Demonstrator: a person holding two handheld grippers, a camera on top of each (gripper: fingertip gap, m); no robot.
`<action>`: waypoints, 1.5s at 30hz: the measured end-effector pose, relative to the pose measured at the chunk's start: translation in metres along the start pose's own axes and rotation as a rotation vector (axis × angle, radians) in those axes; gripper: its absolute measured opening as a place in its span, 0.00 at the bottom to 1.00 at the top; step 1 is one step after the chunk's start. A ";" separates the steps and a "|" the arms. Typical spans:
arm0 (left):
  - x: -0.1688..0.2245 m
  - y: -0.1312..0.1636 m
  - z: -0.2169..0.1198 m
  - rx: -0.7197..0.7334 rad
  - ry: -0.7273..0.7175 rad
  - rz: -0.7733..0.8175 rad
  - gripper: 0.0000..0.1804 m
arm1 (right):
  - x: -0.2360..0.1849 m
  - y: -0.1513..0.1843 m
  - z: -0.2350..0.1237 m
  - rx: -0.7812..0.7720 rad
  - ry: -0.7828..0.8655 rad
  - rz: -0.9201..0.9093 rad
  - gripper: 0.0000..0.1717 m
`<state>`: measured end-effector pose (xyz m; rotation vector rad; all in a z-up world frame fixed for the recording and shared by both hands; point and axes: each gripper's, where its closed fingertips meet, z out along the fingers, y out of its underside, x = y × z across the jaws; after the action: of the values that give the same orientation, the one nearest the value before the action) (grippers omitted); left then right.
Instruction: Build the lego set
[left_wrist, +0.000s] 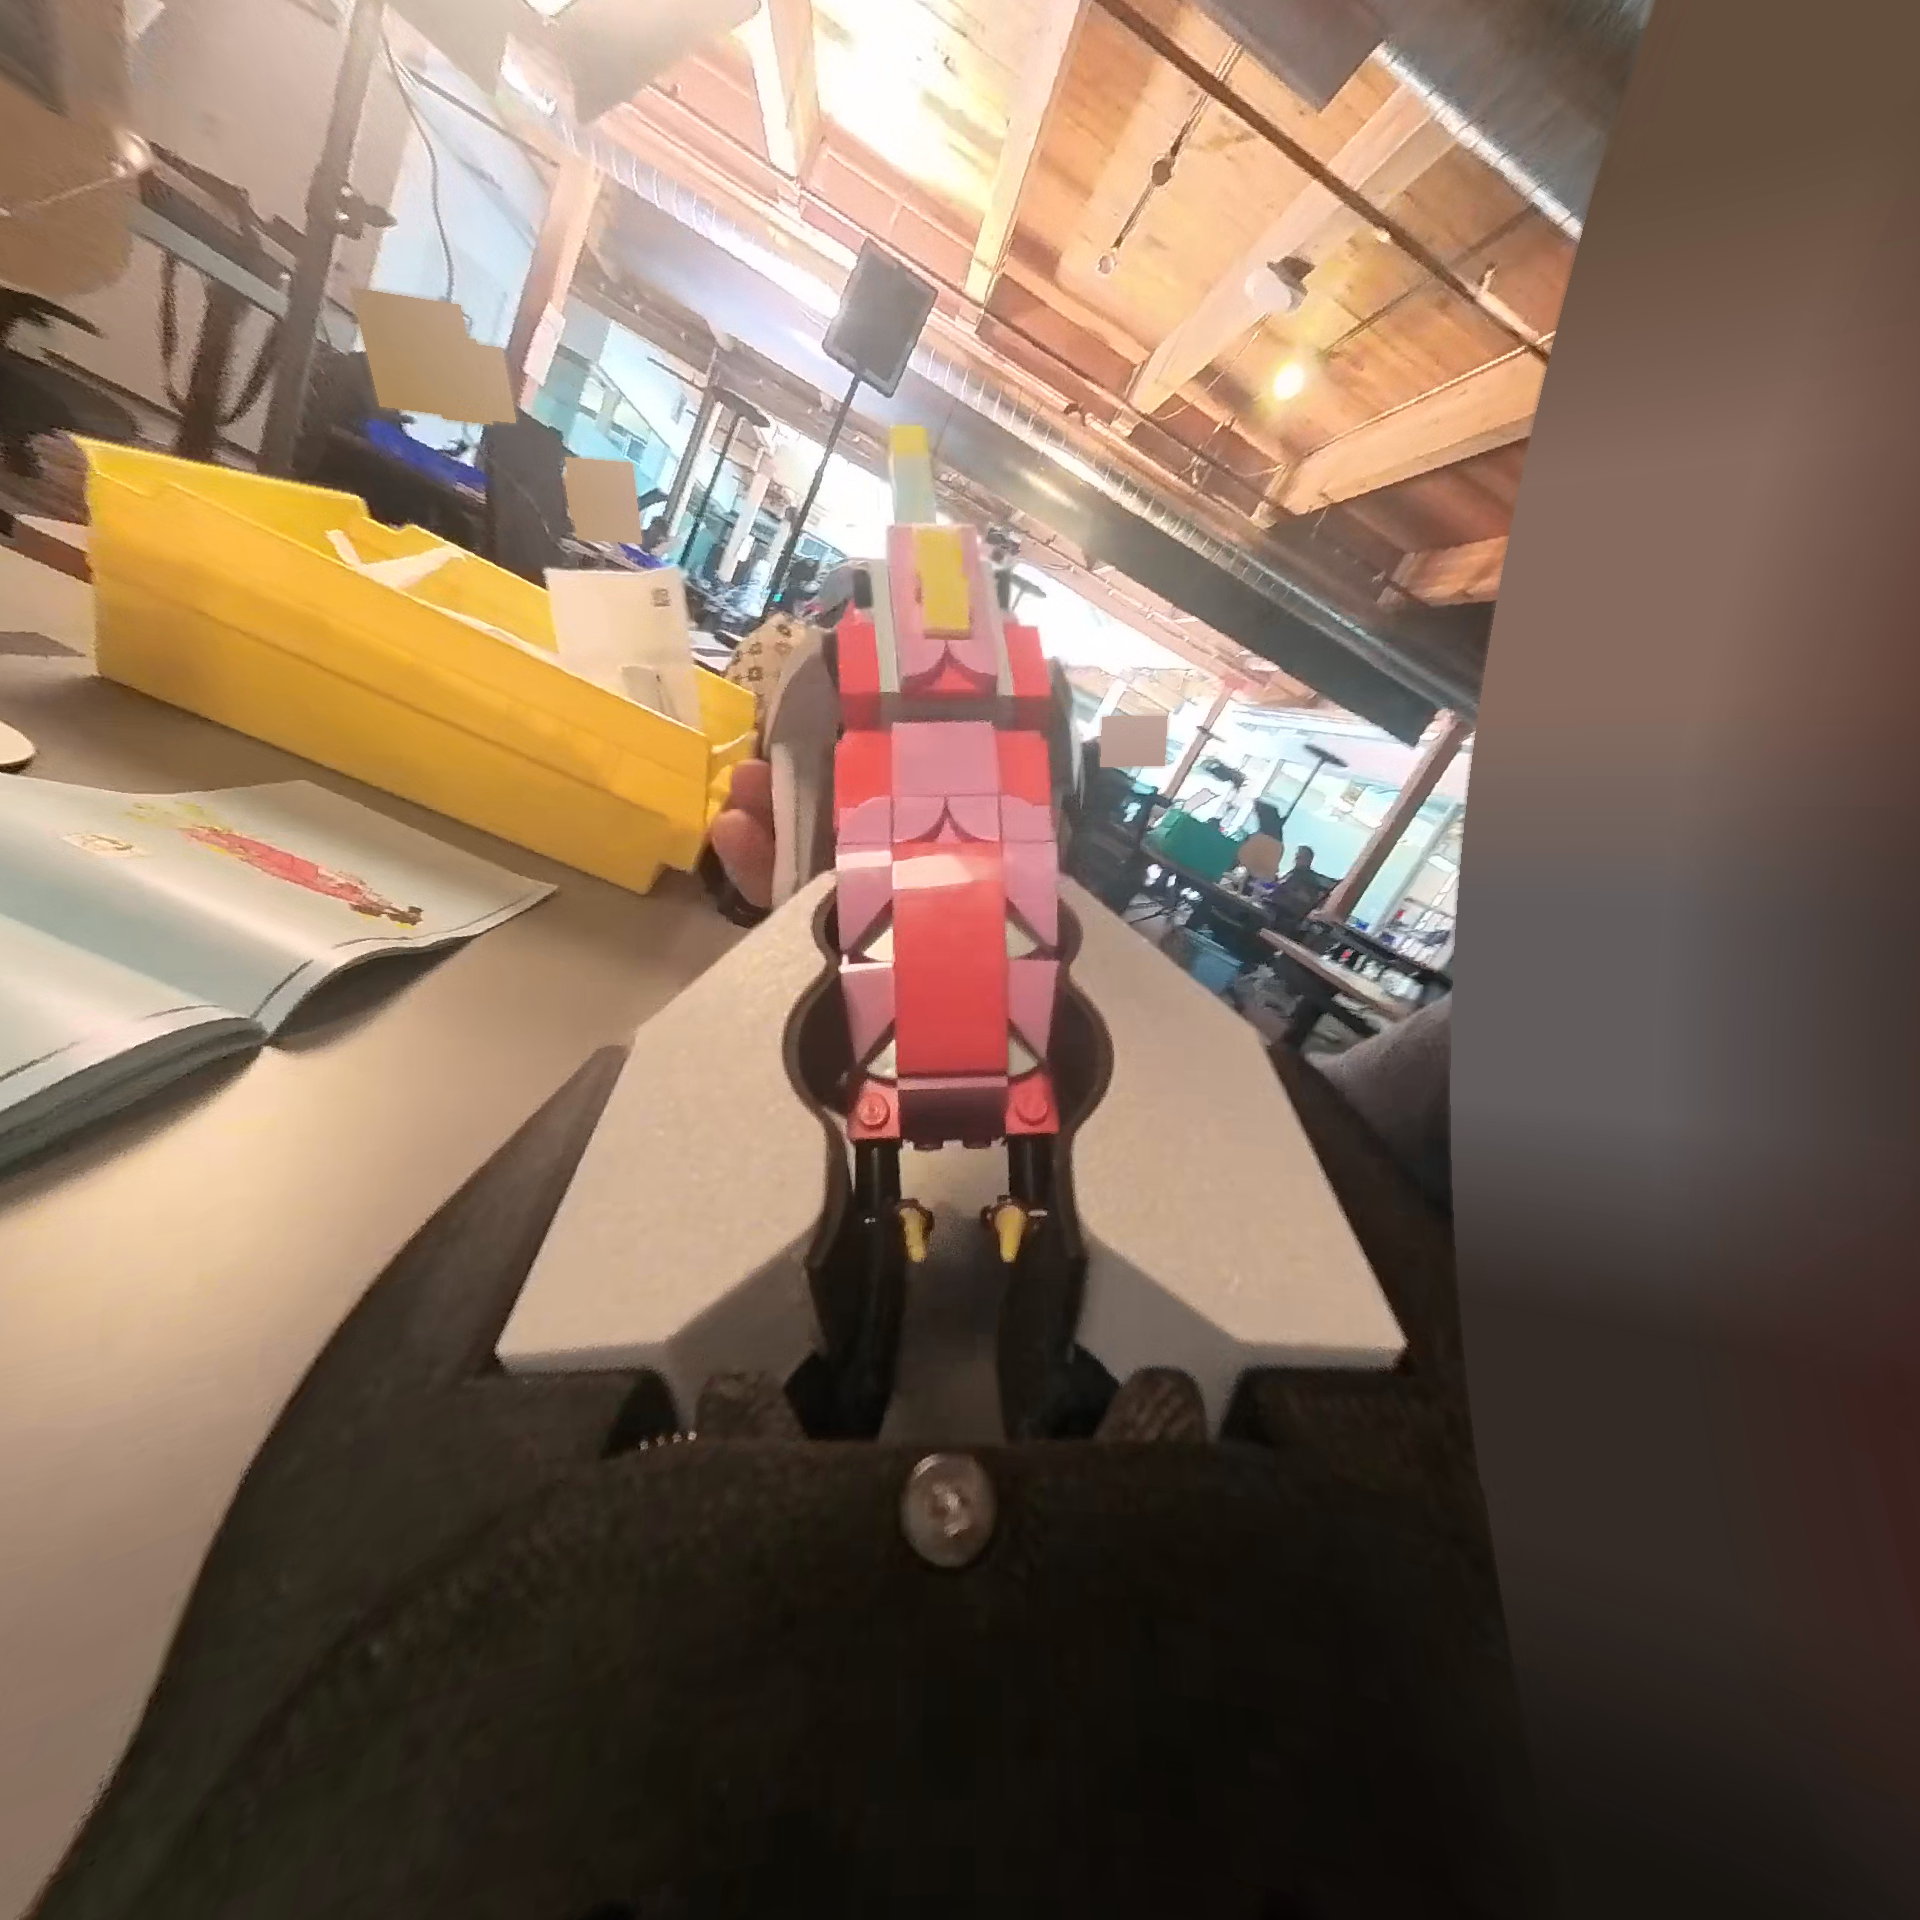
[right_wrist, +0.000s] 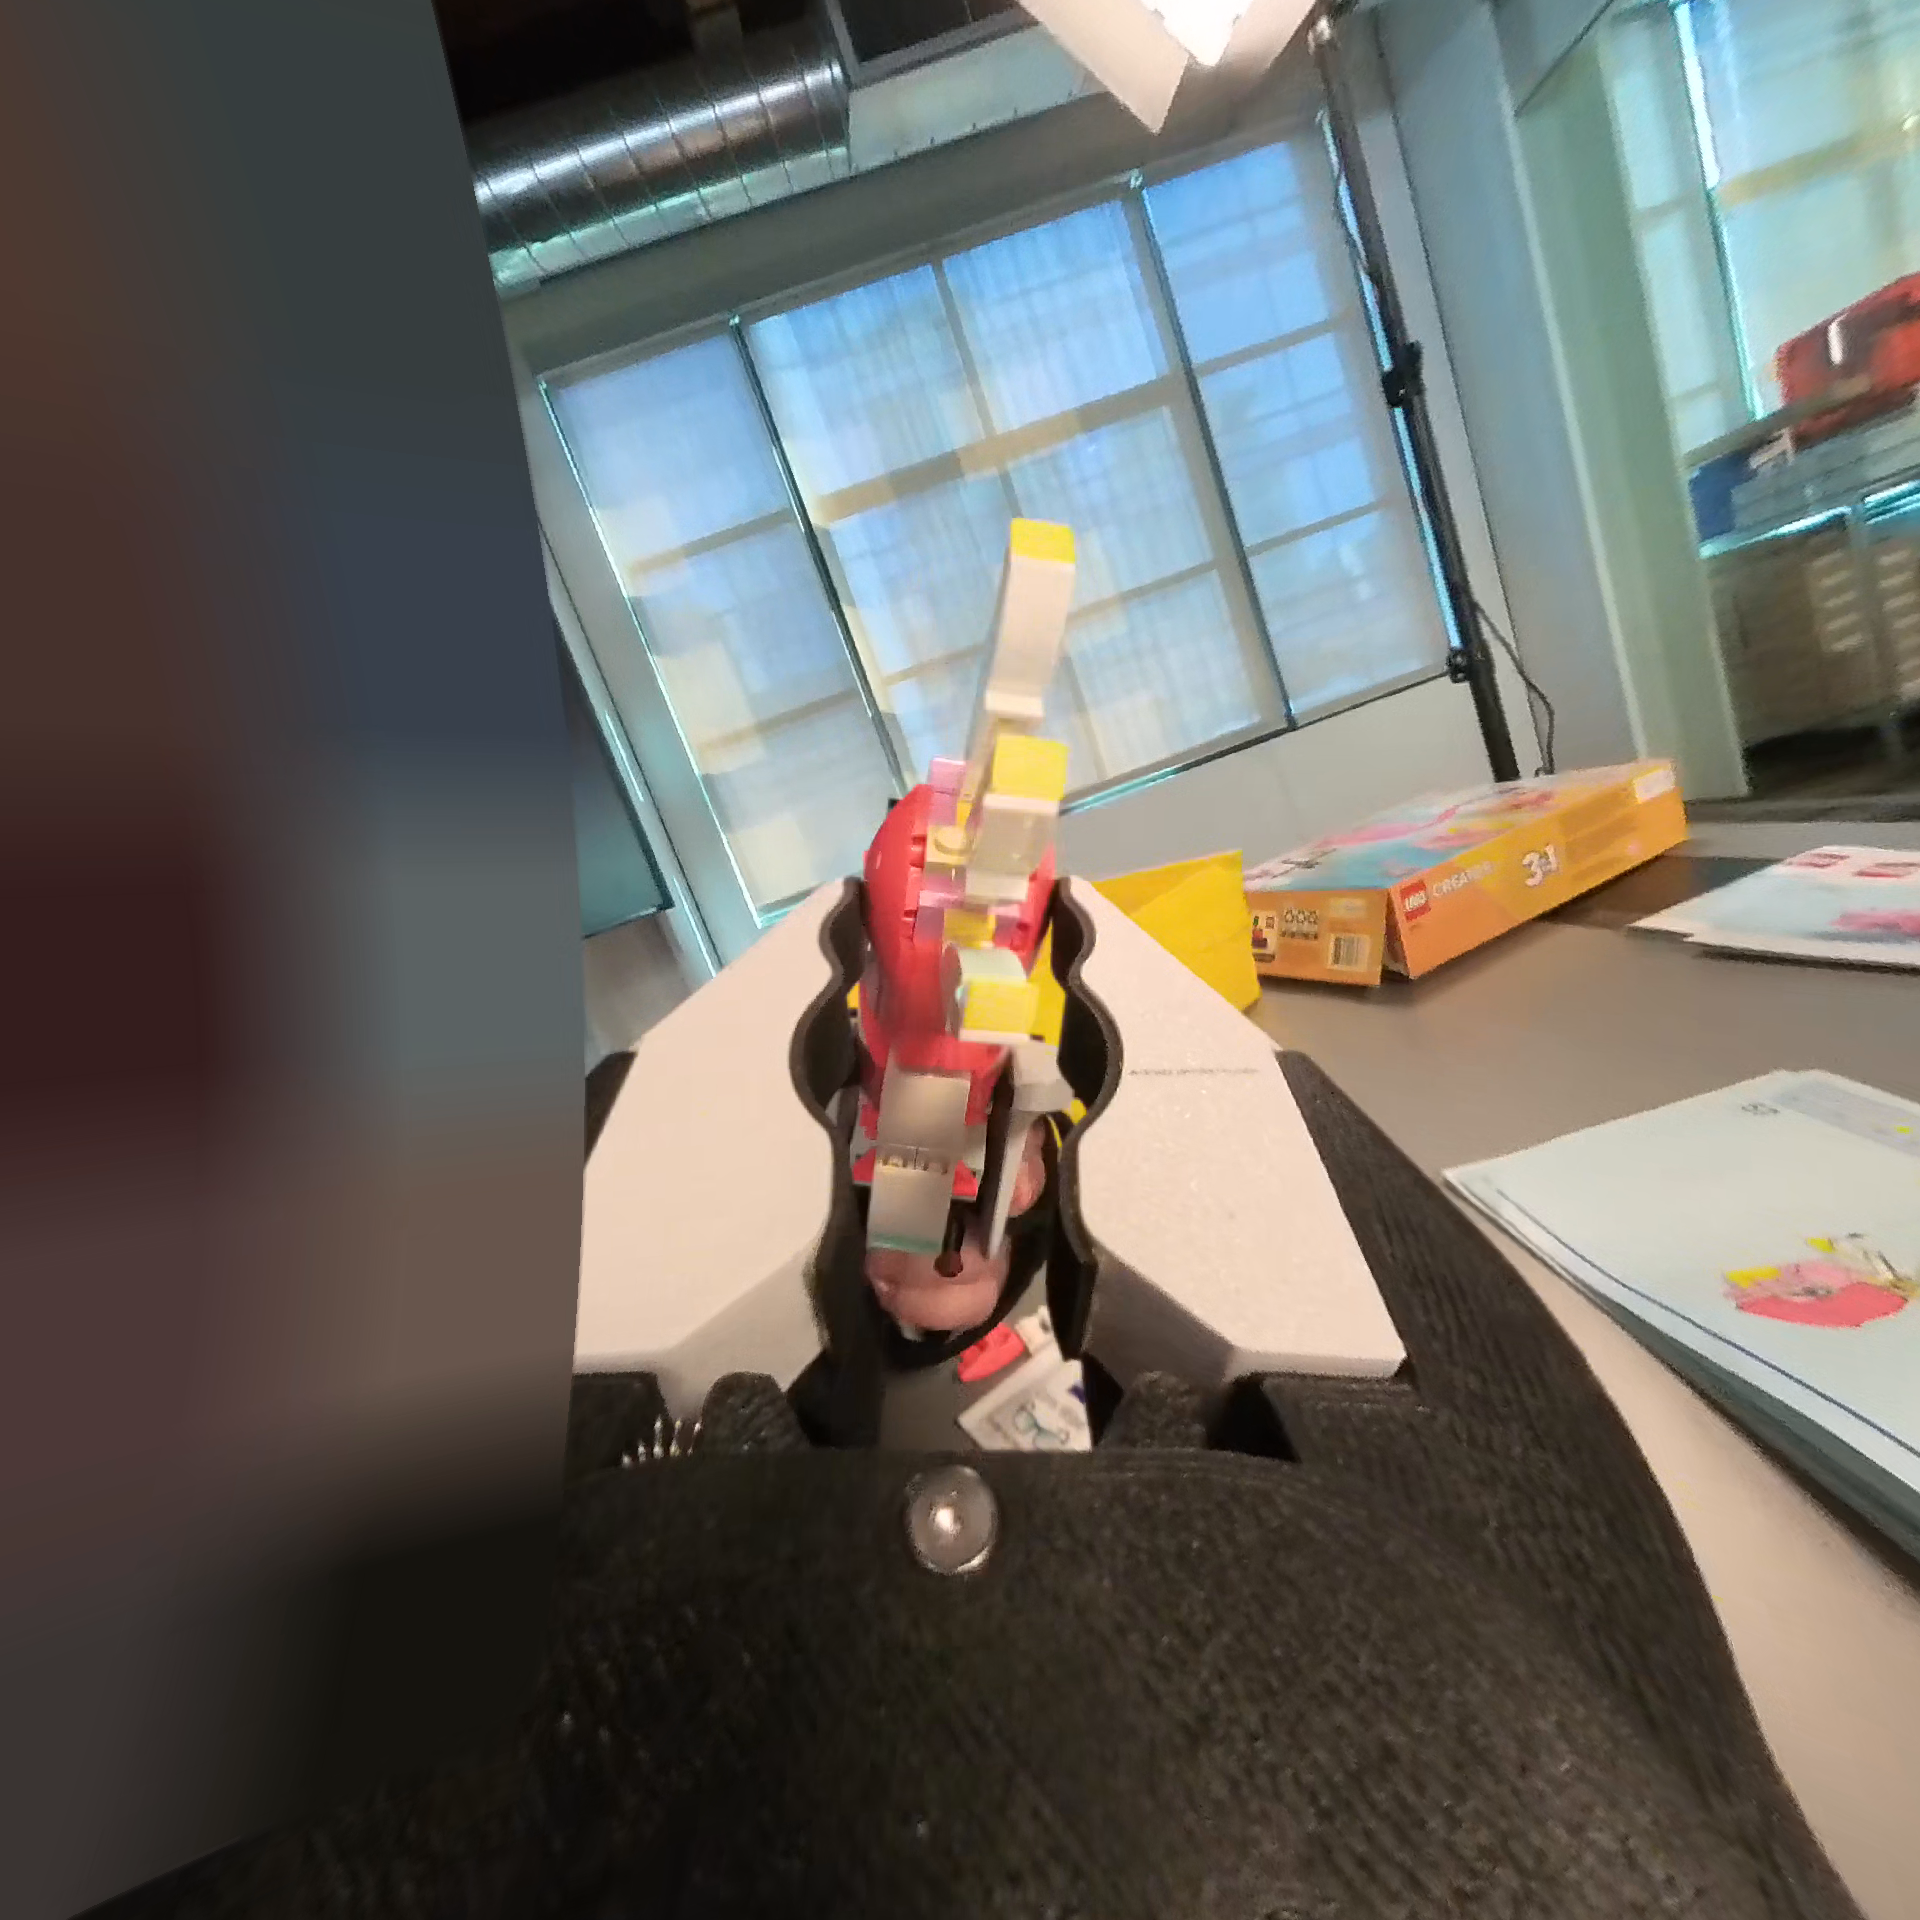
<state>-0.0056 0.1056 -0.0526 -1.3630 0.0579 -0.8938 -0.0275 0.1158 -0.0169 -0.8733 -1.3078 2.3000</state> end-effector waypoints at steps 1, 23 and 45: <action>0.002 -0.003 -0.001 0.008 0.020 -0.022 0.18 | -0.001 0.000 0.004 -0.001 0.005 -0.005 0.21; -0.032 -0.017 -0.024 0.251 -0.135 -0.350 0.17 | 0.045 0.018 0.028 0.288 0.224 0.357 0.20; -0.002 -0.028 -0.022 0.244 0.066 -0.105 0.18 | 0.010 0.003 0.021 0.205 0.093 0.020 0.31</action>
<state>-0.0332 0.0906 -0.0357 -1.1173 -0.0710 -0.9999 -0.0487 0.1062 -0.0148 -0.9150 -1.0084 2.3284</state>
